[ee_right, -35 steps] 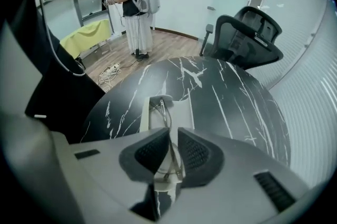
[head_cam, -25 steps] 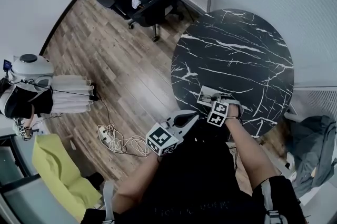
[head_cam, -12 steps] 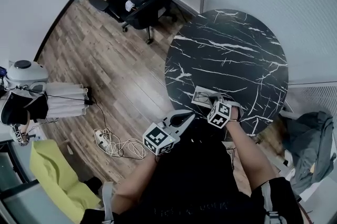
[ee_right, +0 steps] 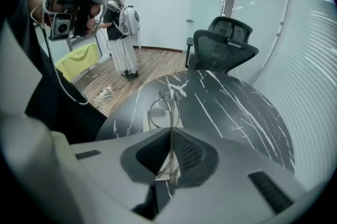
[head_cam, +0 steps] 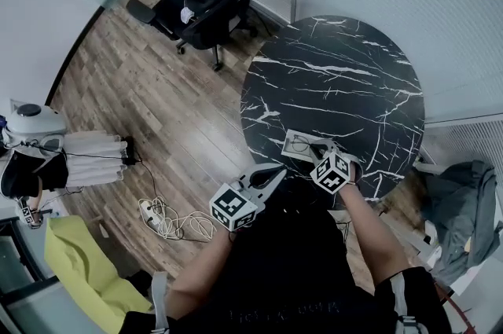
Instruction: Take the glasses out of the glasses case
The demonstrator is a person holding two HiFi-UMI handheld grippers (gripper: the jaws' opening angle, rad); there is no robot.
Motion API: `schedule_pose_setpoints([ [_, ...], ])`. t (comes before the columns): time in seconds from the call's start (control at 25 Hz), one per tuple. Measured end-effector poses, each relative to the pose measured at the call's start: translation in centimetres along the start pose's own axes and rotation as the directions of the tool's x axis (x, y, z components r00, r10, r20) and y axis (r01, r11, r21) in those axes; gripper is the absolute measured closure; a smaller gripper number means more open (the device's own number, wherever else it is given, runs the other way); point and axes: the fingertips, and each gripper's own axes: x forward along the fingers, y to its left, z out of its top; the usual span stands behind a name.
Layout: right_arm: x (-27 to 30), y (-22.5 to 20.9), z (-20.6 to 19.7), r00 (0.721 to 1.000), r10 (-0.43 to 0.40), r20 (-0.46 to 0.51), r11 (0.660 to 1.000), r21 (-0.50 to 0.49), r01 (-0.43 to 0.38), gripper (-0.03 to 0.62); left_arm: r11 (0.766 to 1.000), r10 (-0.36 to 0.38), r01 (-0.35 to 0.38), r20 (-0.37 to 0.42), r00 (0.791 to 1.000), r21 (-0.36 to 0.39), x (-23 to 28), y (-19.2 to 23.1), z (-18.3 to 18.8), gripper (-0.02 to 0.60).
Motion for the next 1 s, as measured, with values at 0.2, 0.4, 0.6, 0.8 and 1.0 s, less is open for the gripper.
schedule_pose_setpoints([
  [0.2, -2.0, -0.7, 1.0, 0.997, -0.038, 0.063, 0.998, 0.055, 0.034, 0.563, 1.000, -0.004, 0.004, -0.001, 1.000, 0.008, -0.1, -0.1, 0.1, 0.563],
  [0.4, -4.4, -1.4, 2.1, 0.989, -0.080, 0.126, 0.992, 0.102, 0.068, 0.563, 1.000, -0.011, 0.011, 0.000, 1.000, 0.014, -0.2, -0.5, 0.2, 0.563],
  [0.6, -6.6, -1.4, 3.3, 0.979, -0.100, 0.176, 0.989, 0.128, 0.078, 0.563, 1.000, -0.017, 0.017, 0.003, 1.000, 0.016, -0.3, -0.5, 0.3, 0.563],
  [0.8, -8.7, -1.4, 3.6, 0.971, -0.122, 0.207, 0.985, 0.148, 0.093, 0.563, 1.000, -0.011, 0.011, 0.005, 1.000, 0.010, -0.6, -0.4, 0.1, 0.563],
  [1.0, -11.0, -1.5, 3.4, 0.959, -0.154, 0.238, 0.976, 0.190, 0.109, 0.563, 1.000, -0.010, 0.010, 0.010, 1.000, 0.016, -0.8, -0.4, 0.3, 0.563],
])
